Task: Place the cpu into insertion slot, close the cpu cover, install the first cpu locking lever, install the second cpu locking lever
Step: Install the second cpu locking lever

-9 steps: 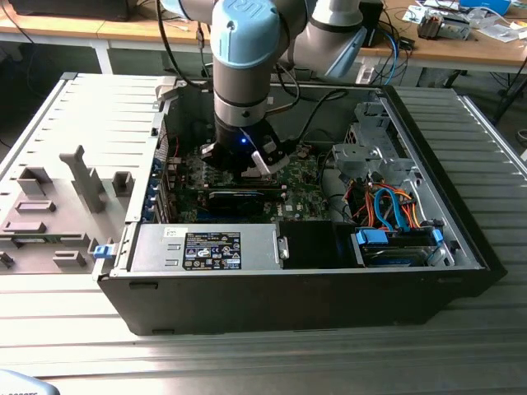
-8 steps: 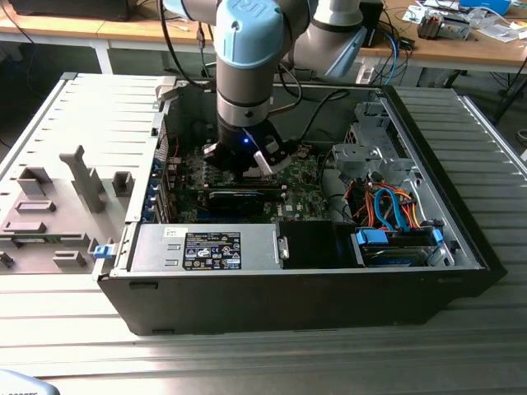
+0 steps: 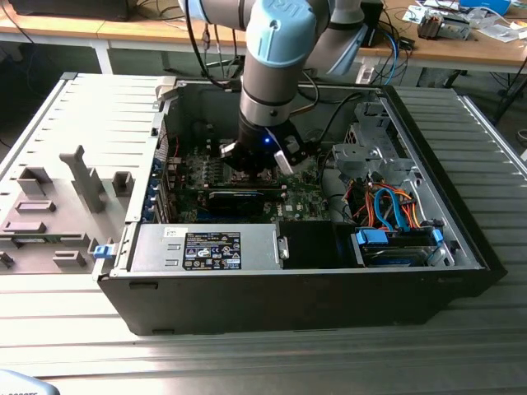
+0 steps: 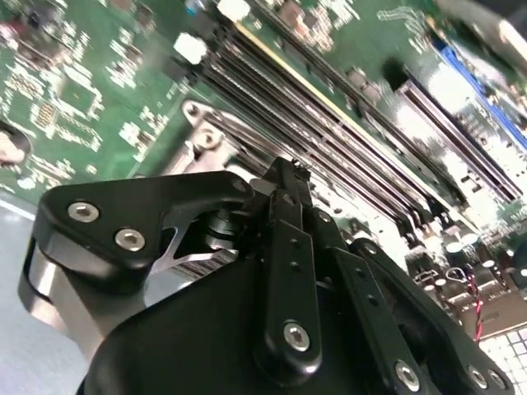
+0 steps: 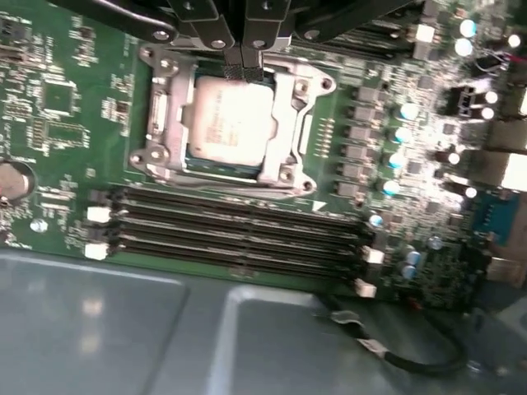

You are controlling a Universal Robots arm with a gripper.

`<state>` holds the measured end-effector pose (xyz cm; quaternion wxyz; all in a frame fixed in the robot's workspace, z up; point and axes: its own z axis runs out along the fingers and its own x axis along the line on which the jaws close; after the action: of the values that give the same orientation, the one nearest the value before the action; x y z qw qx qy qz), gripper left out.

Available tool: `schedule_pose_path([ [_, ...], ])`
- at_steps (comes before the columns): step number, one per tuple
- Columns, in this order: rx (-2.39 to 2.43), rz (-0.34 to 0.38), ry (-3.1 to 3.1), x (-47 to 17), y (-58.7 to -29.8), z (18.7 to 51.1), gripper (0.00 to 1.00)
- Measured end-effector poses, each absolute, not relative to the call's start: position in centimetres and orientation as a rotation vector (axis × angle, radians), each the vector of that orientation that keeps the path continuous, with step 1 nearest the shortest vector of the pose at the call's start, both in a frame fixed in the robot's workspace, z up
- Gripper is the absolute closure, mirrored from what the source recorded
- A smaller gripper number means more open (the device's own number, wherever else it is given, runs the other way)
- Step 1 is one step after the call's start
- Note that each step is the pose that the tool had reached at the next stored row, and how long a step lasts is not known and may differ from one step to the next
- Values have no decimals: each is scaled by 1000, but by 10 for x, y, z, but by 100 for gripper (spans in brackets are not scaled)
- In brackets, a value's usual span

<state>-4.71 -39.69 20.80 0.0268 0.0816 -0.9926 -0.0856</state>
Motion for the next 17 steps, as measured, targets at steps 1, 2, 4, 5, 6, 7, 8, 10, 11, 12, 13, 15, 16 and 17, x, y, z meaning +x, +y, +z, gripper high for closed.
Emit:
schedule_pose_path([
  [1, 251, -257, -3063, -44, -396, 208, 89],
  [2, 249, -240, -3057, -38, -395, 208, 89],
  [4, 247, -207, -3054, -34, -394, 208, 89],
  [5, 245, -161, -3053, -31, -393, 208, 89],
  [6, 243, -115, -3053, -30, -391, 208, 89],
  [7, 242, -80, -3052, -30, -386, 208, 89],
  [8, 241, -71, -3052, -30, -382, 208, 89],
  [10, 241, -63, -3052, -30, -373, 208, 89],
  [11, 241, -61, -3052, -30, -369, 208, 89],
  [12, 241, -58, -3052, -30, -365, 209, 89],
  [13, 240, -55, -3052, -30, -363, 210, 89],
  [15, 240, -48, -3055, -31, -360, 215, 89],
  [16, 240, -43, -3056, -31, -359, 219, 89],
  [17, 240, -39, -3057, -31, -359, 223, 89],
])
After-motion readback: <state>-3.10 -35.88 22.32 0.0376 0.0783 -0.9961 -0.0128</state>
